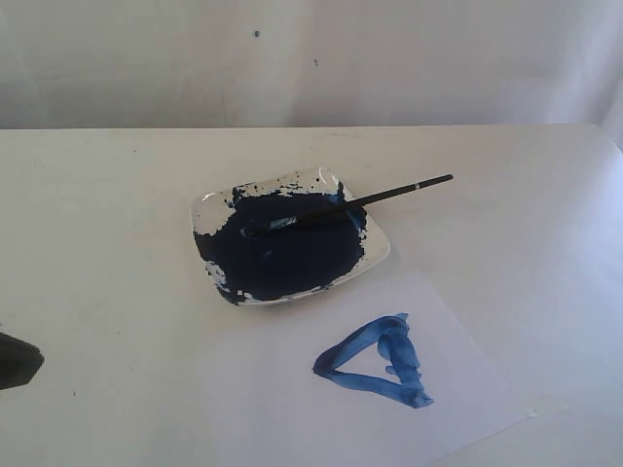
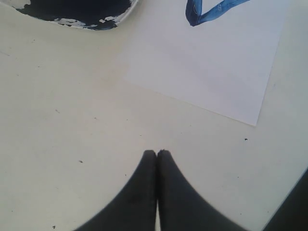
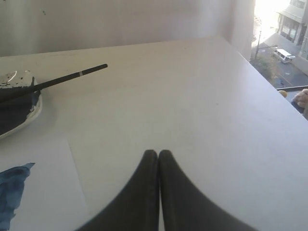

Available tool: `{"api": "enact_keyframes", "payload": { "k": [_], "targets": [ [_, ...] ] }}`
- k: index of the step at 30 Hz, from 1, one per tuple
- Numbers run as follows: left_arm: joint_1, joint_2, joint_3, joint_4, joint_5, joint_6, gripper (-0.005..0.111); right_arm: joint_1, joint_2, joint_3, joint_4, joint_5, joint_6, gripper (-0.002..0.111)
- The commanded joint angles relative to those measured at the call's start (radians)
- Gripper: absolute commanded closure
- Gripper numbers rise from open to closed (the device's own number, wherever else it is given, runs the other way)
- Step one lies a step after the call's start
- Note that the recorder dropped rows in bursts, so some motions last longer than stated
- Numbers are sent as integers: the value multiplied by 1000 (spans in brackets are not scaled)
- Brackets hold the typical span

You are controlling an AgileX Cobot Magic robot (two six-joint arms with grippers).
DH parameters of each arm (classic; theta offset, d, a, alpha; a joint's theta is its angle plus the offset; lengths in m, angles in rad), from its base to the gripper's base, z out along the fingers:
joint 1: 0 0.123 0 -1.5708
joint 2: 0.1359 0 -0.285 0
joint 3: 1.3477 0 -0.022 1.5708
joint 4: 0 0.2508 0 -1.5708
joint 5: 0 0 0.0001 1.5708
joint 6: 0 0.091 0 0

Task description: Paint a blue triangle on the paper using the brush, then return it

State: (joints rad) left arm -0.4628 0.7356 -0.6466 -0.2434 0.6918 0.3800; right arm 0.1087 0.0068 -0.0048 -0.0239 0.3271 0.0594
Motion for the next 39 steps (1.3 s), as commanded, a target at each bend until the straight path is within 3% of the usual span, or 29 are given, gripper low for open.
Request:
{"api": "enact_keyframes", "payload": {
  "k": [1, 35, 39],
  "targets": [
    [2, -8, 6, -11, 8, 0, 107, 23, -7, 5, -5, -13, 1, 108],
    [4, -21, 6, 1, 8, 0, 107, 23, -7, 5, -5, -12, 1, 108],
    [84, -105, 6, -1, 17, 0, 107, 23, -7, 5, -5, -12, 1, 108]
  ]
}}
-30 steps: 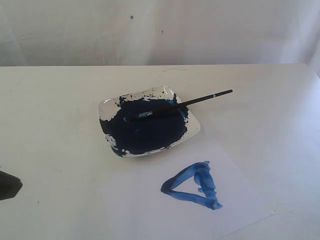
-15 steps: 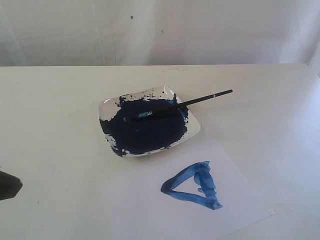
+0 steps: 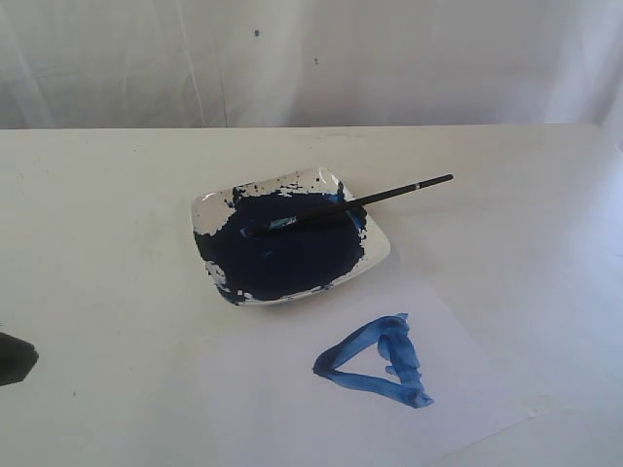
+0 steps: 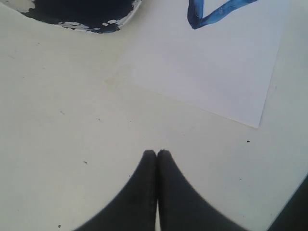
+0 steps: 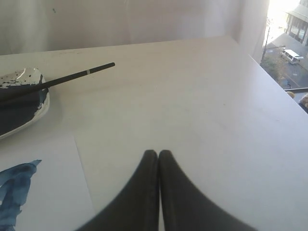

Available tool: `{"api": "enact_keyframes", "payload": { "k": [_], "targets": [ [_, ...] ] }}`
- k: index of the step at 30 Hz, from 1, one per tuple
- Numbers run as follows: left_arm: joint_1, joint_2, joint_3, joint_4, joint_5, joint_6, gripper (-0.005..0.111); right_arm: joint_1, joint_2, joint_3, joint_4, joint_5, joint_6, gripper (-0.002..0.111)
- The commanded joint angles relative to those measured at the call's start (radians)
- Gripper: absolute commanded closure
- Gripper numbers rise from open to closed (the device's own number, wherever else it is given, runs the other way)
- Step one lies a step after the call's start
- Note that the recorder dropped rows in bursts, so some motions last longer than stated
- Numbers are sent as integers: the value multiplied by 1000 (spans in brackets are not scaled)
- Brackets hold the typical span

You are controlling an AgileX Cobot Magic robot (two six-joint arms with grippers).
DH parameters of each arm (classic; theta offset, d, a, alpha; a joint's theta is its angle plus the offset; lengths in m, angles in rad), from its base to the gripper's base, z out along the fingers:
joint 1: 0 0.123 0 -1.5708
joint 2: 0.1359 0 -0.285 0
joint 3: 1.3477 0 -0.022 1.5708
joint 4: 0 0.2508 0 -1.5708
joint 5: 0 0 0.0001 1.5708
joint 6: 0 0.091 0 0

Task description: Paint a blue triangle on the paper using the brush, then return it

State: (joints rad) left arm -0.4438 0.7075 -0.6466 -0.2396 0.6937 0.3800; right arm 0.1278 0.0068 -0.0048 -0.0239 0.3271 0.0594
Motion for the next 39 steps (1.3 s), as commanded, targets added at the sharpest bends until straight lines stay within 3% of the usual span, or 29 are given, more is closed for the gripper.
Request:
{"api": "enact_keyframes", "payload": {
  "k": [1, 7, 12, 20, 29, 34, 39],
  "targets": [
    [103, -109, 6, -3, 13, 0, 107, 4, -7, 5, -5, -12, 1, 108],
    [352, -309, 6, 11, -3, 0, 107, 4, -7, 5, -5, -12, 1, 108],
    [449, -422, 17, 9, -13, 0, 107, 4, -7, 5, -5, -12, 1, 108],
    [454, -602, 279, -53, -304, -7, 107, 4, -7, 5, -5, -12, 1, 108],
    [454, -638, 367, -184, -318, -21, 107, 4, -7, 5, -5, -12, 1, 108],
    [454, -638, 395, -317, -403, -30, 107, 4, -7, 5, -5, -12, 1, 108],
    [454, -638, 502, -165, -527, -181, 107, 4, -7, 5, -5, -12, 1, 108]
  ]
}}
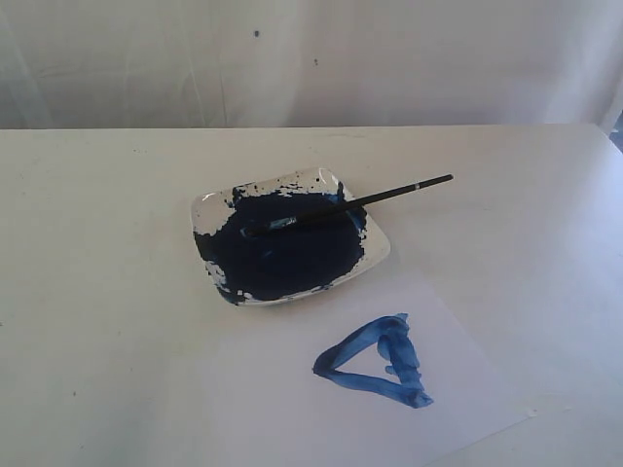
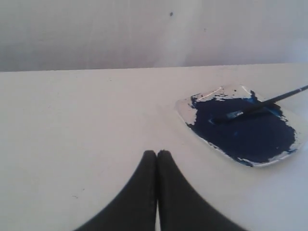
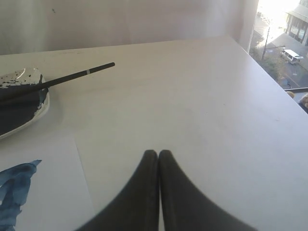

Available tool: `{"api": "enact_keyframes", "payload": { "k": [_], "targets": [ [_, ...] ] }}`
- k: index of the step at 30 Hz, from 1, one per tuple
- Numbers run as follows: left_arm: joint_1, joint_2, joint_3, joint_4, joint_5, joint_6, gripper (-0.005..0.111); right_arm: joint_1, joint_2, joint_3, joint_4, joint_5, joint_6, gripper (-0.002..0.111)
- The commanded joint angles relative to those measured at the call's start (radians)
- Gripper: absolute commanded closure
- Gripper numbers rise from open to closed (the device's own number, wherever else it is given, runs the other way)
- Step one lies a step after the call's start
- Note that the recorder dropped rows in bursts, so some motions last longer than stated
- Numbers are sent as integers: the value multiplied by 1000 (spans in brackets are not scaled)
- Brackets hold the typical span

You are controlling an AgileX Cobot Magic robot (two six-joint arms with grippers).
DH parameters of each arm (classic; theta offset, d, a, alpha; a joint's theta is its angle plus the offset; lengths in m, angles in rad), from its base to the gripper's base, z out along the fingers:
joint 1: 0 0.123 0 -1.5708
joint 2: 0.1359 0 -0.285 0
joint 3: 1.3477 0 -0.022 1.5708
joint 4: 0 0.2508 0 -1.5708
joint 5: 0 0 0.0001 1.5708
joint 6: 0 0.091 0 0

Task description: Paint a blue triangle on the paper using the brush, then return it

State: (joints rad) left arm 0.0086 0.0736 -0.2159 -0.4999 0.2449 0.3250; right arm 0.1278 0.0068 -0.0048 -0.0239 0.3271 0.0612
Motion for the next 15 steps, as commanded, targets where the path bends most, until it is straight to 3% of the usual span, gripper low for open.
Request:
{"api": "enact_keyframes", "payload": {
  "k": [1, 5, 8, 11, 15],
  "targets": [
    [1, -11, 93, 142, -81, -170, 107, 4, -7, 5, -5, -12, -1, 108],
    [1, -74, 168, 321, -83, -325, 107, 4, -7, 5, -5, -12, -1, 108],
    [1, -74, 216, 334, -98, -325, 107, 4, -7, 5, -5, -12, -1, 108],
    [1, -74, 216, 338, 50, -318, 107, 4, -7, 5, -5, -12, -1, 108],
    [1, -74, 216, 341, 57, -300, 107, 4, -7, 5, -5, -12, -1, 108]
  ]
}}
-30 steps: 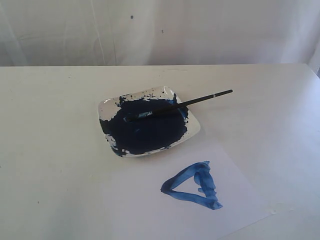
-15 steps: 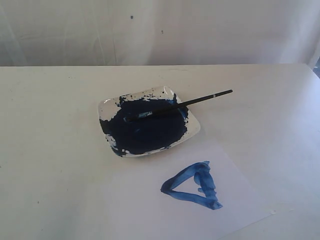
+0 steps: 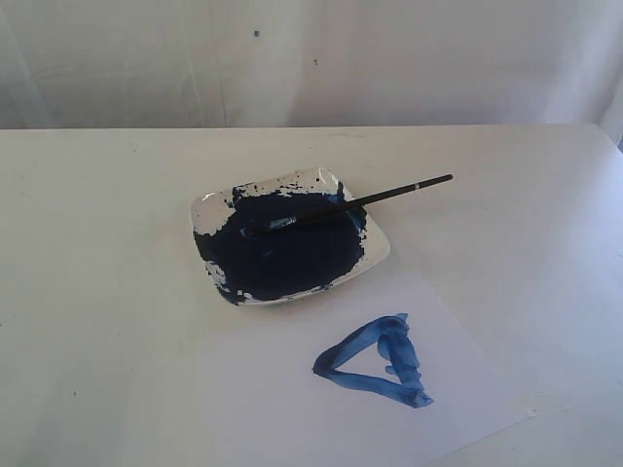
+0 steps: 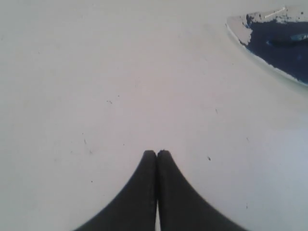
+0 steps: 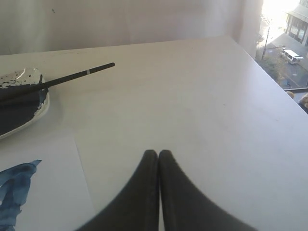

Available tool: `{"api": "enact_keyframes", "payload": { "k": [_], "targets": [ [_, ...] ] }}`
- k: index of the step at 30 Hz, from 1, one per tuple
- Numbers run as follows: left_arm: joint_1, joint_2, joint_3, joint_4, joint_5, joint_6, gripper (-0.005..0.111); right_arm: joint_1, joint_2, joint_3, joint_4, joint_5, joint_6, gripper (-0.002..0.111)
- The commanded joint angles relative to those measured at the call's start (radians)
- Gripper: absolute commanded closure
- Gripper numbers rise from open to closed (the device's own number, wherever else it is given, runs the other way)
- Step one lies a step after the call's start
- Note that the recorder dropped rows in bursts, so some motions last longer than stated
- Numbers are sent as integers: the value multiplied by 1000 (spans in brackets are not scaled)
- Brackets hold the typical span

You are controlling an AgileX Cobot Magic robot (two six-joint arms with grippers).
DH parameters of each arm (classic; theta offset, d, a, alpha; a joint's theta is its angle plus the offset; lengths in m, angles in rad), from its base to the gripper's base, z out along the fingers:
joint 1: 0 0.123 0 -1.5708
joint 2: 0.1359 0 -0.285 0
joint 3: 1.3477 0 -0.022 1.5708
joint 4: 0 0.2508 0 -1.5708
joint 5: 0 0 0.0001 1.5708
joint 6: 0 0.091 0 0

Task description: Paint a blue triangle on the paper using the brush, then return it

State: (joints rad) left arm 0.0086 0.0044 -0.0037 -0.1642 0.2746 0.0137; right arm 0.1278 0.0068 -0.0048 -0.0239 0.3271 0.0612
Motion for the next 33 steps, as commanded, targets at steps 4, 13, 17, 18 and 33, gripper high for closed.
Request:
{"api": "enact_keyframes", "payload": {
  "k": [4, 13, 17, 18, 33],
  "targets": [
    [1, -4, 4, 7, 27, 47, 107, 4, -7, 5, -5, -12, -1, 108],
    [1, -4, 4, 10, 29, -113, 107, 4, -7, 5, -5, -12, -1, 108],
    [1, -4, 4, 13, 29, -67, 107, 4, -7, 5, -5, -12, -1, 108],
    [1, -4, 4, 13, 29, -49, 107, 4, -7, 5, -5, -12, -1, 108],
    [1, -4, 4, 13, -62, -60, 107, 4, -7, 5, -5, -12, -1, 108]
  ]
}}
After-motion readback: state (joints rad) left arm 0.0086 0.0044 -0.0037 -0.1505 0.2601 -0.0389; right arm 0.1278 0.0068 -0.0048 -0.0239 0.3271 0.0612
